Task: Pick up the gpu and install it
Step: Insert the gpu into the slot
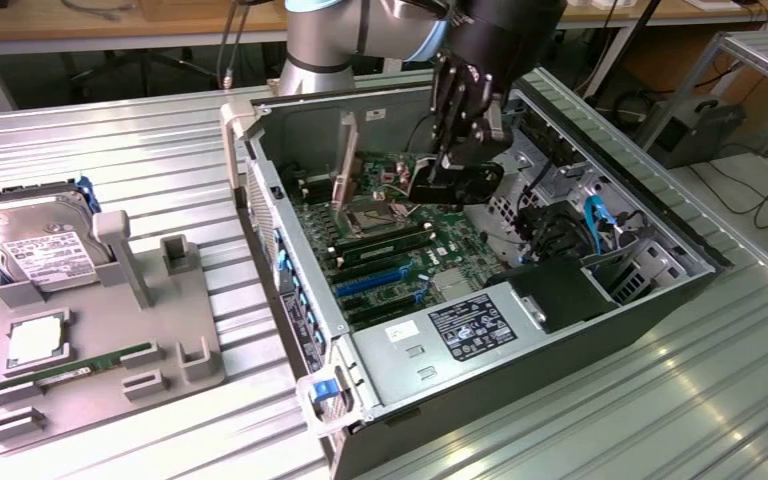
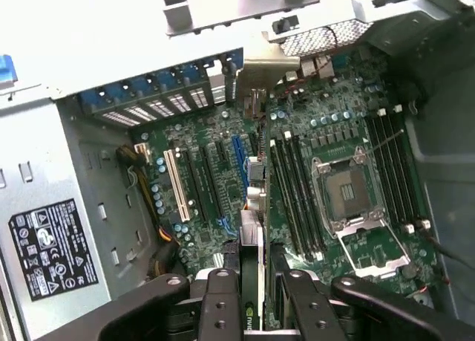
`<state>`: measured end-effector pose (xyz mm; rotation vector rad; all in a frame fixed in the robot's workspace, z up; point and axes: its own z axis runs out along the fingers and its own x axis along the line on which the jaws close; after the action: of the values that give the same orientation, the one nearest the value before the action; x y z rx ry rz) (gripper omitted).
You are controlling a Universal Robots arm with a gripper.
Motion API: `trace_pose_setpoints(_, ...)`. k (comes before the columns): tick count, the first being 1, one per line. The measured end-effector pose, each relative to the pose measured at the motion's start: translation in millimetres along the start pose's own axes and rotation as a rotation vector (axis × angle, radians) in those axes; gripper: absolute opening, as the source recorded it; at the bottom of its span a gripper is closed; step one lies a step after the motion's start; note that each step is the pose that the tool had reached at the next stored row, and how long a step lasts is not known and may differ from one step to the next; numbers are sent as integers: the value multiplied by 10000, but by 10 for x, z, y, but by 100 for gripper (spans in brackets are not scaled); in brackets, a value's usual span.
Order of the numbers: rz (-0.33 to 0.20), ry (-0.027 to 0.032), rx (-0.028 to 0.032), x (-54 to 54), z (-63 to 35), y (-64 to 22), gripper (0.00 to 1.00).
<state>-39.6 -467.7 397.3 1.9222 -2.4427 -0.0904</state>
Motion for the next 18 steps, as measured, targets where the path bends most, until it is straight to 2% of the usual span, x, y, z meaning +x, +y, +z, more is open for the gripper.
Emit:
trace_pose_setpoints(5,-1208,71,-16,0,22,-2,26)
trace_pose_setpoints(8,-1641,96,-21,0,44,-3,26)
trace_pose_setpoints(10,-1773,98,-16,4,66,7,26)
trace_pose_setpoints(14,-1780,92,40,22,119,78,26)
trace_pose_setpoints(18,-1821,91,51,33,187,118,26)
